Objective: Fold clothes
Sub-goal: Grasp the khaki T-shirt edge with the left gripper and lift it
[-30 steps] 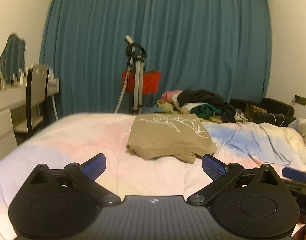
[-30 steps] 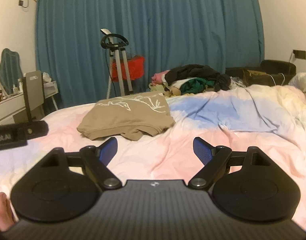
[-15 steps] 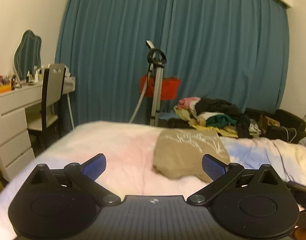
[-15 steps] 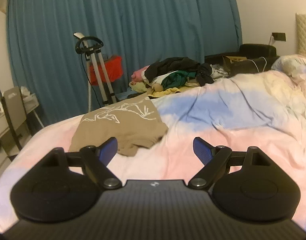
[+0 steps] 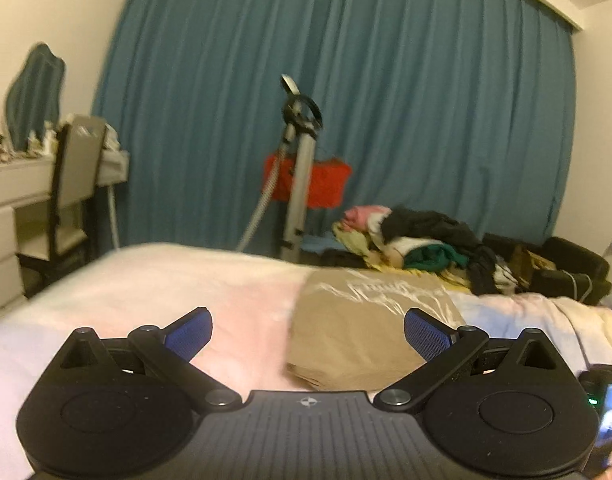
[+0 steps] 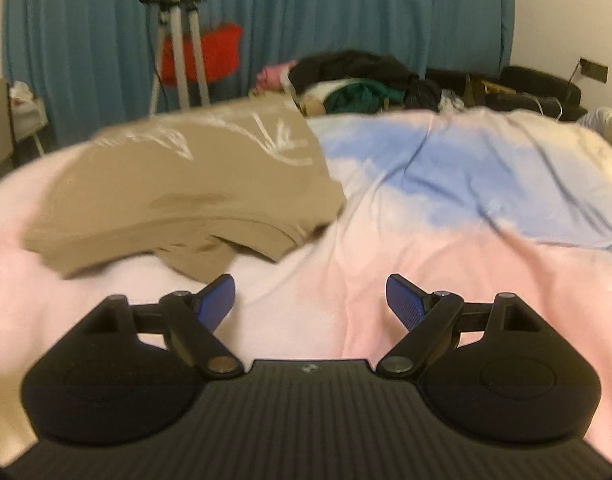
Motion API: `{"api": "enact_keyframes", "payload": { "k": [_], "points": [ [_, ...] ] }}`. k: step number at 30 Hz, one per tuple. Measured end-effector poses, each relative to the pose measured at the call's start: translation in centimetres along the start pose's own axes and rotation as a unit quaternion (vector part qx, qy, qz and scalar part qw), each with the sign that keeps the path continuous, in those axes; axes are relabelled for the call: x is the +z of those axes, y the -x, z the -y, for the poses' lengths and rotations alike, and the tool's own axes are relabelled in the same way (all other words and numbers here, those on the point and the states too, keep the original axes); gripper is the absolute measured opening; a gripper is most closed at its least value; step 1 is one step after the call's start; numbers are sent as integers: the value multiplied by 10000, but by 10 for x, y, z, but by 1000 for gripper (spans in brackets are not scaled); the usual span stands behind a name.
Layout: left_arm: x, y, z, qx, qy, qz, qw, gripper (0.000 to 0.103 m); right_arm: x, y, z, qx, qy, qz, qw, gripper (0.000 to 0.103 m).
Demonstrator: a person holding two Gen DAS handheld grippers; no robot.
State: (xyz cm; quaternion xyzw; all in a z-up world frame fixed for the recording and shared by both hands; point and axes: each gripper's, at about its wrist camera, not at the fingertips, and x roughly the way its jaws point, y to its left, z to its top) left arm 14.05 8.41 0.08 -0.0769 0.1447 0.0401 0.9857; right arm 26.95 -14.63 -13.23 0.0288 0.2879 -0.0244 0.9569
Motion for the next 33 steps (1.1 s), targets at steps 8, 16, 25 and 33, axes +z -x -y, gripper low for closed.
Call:
{"api": "enact_keyframes", "payload": {
  "k": [8, 16, 25, 33],
  "points": [
    [-52, -59, 17, -61, -757, -484, 9959, 103, 14, -35, 12, 228, -609, 480, 9967, 84],
    [-76, -103, 42, -155, -1497, -668, 9864, 103, 20, -16, 18, 449, -911, 1379, 9852, 84],
    [-110, -136, 73, 602, -3052, -134, 9503, 103, 30, -10, 34, 566, -1240, 1555, 9784, 84],
    [-85, -122, 49, 1366, -2162, 821, 9633, 103, 31, -22, 35, -69, -1366, 972, 9858, 85]
  ]
}}
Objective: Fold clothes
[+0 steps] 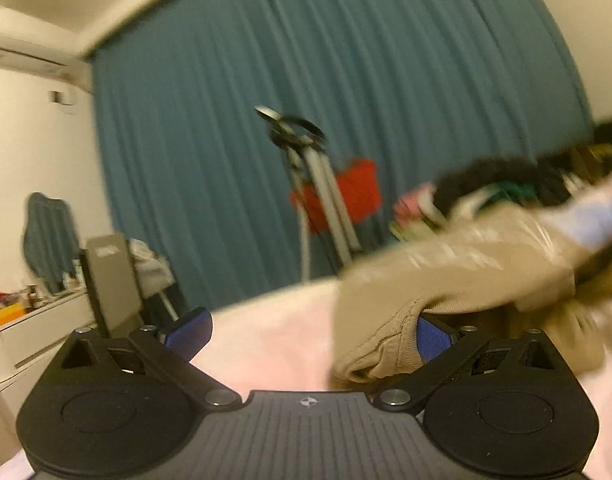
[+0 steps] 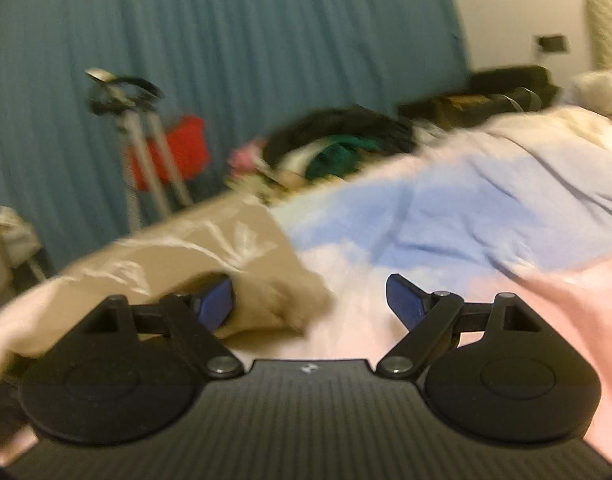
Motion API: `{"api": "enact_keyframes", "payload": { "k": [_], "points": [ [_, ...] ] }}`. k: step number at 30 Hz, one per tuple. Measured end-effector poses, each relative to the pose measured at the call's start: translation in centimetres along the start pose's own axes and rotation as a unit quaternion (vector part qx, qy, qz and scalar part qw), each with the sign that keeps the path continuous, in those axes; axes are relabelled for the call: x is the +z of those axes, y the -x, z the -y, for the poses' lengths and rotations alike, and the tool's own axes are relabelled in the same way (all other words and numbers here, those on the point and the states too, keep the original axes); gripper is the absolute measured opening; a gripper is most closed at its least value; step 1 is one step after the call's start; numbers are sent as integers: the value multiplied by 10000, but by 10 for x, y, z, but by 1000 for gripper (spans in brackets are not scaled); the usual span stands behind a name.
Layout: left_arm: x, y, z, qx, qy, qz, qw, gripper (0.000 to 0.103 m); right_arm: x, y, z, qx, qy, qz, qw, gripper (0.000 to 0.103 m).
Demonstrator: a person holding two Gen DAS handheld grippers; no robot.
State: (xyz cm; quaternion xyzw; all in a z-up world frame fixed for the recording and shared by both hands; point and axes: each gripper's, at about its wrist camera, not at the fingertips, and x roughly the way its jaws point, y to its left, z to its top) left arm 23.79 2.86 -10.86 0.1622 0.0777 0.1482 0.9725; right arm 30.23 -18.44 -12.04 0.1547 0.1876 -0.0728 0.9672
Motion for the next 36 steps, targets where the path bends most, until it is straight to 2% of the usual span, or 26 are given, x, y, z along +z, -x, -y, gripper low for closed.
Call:
{"api": "enact_keyframes", "payload": {
  "k": [3, 5, 11, 13, 14, 16, 19, 23, 25, 28, 32, 36],
  "points": [
    [6, 3, -4, 67, 156, 119, 9998, 103, -4, -14, 6, -60, -171, -585, 9981, 84],
    [8, 3, -2, 44, 26, -17, 10000, 103, -7, -15, 8, -78, -220, -587, 9980, 84],
    [-9, -8, 5, -169, -426, -641, 9969, 103, 12, 19, 5, 158, -149, 570, 9981, 84],
    [-15, -14, 3, -275, -399, -850, 9952, 103, 19, 30, 3, 218, -97, 868, 9959, 84],
    [-13, -13, 0, -166, -324, -823, 9959, 103, 21, 34, 2, 222, -59, 984, 9949, 84],
    [-7, -11, -6, 78, -171, -752, 9970, 103, 24, 40, -2, 114, 75, 1127, 9935, 84],
    [15, 4, -25, 515, 311, -245, 9979, 103, 26, 48, -10, -73, 303, 1318, 9908, 84],
    [48, 29, -53, 899, 815, 321, 9921, 103, 33, 72, -16, 26, 469, 1619, 9857, 84],
    [62, 41, -62, 1052, 761, 560, 9900, 103, 40, 89, -18, 82, 553, 1713, 9836, 84],
    [72, 70, -83, 997, 886, 839, 9875, 103, 52, 118, -19, 98, 626, 1821, 9812, 84],
    [87, 119, -111, 743, 1326, 898, 9843, 103, 74, 165, -13, 304, 557, 1856, 9806, 84],
    [98, 171, -129, 709, 1286, 1062, 9834, 103, 88, 212, -8, 452, 610, 1924, 9784, 84]
  ]
}}
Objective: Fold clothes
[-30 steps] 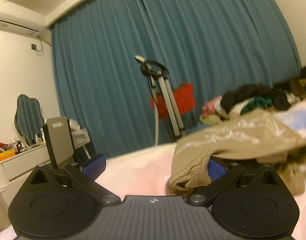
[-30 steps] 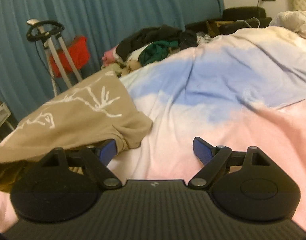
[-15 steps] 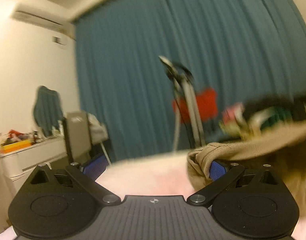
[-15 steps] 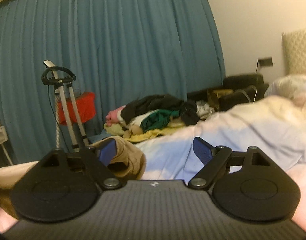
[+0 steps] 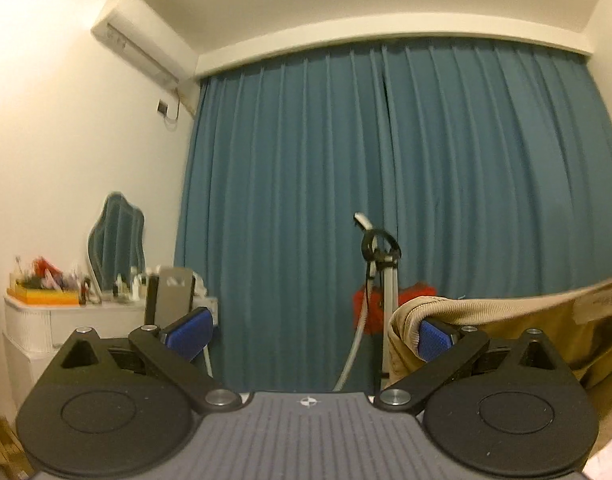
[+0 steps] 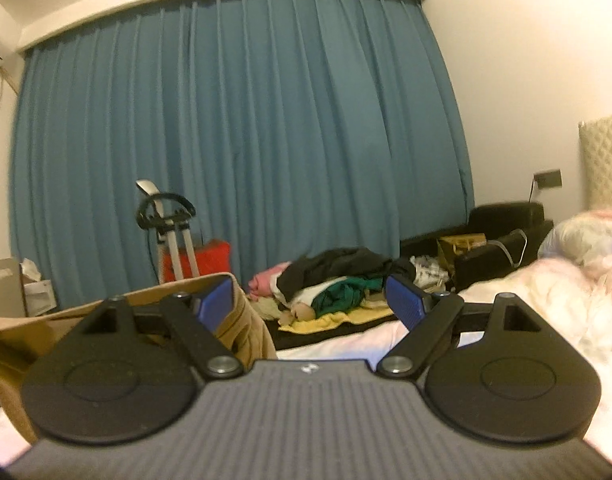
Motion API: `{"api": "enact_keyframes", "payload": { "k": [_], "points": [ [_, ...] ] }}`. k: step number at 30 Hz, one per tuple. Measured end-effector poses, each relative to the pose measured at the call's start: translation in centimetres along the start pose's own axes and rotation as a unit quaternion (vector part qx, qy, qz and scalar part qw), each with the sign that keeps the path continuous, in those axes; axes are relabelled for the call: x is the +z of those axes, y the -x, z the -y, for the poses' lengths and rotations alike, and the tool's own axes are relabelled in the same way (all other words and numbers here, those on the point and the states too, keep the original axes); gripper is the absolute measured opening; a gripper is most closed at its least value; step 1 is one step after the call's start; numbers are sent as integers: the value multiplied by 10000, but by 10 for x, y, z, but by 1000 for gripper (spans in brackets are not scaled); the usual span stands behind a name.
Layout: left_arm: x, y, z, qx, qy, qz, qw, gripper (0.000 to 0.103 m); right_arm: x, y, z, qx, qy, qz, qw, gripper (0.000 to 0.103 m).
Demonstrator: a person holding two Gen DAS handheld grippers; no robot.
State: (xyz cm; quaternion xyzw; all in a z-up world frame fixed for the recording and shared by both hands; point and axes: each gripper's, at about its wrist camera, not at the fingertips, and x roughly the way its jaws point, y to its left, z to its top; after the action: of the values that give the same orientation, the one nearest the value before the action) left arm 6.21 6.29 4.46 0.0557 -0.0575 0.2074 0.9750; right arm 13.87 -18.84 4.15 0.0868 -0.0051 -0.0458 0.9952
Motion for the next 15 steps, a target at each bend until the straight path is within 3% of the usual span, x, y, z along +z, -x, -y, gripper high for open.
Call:
{"api": "enact_keyframes", "payload": {
  "k": [3, 6, 9, 11, 13, 15],
  "points": [
    [11, 28, -9, -151, -31, 1, 9999, 103, 12, 23, 7, 24, 43, -151, 9999, 84],
    [3, 37, -13, -488, -41, -454, 9978, 103, 6, 34, 18, -31, 97, -622, 9980, 84],
    [-16, 41, -6, -742, -341, -1089, 9907, 103, -22, 35, 34, -113, 141, -1275, 9917, 84],
    [-36, 34, 11, -926, -1016, -1653, 9766, 103, -46, 29, 46, -175, 54, -1836, 9828, 84],
    [-58, 30, 30, -1089, -1793, -2099, 9550, 103, -70, 23, 57, -237, -32, -2391, 9707, 84],
    [-78, 31, 43, -1053, -2149, -2257, 9443, 103, -91, 23, 69, -319, -330, -2761, 9600, 84]
  ]
}}
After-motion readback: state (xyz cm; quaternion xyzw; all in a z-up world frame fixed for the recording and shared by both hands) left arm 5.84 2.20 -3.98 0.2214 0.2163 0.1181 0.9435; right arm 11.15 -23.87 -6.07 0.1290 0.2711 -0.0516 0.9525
